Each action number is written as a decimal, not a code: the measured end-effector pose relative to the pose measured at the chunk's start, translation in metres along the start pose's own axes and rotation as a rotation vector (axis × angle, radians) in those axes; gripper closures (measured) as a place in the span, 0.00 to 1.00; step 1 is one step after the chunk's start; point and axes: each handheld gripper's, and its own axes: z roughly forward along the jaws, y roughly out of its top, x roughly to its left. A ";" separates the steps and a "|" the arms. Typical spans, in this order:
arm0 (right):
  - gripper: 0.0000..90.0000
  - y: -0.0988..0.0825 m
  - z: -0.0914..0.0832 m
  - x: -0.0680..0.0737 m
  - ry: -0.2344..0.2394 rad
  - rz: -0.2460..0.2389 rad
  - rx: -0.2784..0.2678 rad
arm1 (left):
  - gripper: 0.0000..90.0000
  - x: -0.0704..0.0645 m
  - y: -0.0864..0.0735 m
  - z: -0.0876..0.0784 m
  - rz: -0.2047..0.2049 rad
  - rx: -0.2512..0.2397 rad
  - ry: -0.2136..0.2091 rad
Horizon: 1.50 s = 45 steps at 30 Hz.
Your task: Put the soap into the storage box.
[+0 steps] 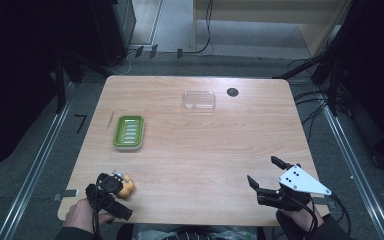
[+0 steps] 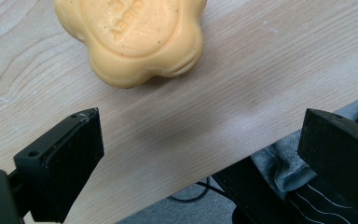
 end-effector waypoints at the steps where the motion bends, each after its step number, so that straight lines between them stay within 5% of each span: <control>1: 0.15 0.000 0.000 0.000 0.000 0.001 0.001 | 0.00 0.000 0.000 0.000 -0.001 -0.001 -0.001; 33: 0.15 0.002 0.006 0.002 0.016 -0.016 0.007 | 0.00 0.009 0.004 0.001 -0.068 -0.042 -0.045; 45: 0.15 0.001 0.004 0.000 0.007 -0.004 0.006 | 0.01 0.010 0.019 0.005 -0.054 -0.067 -0.026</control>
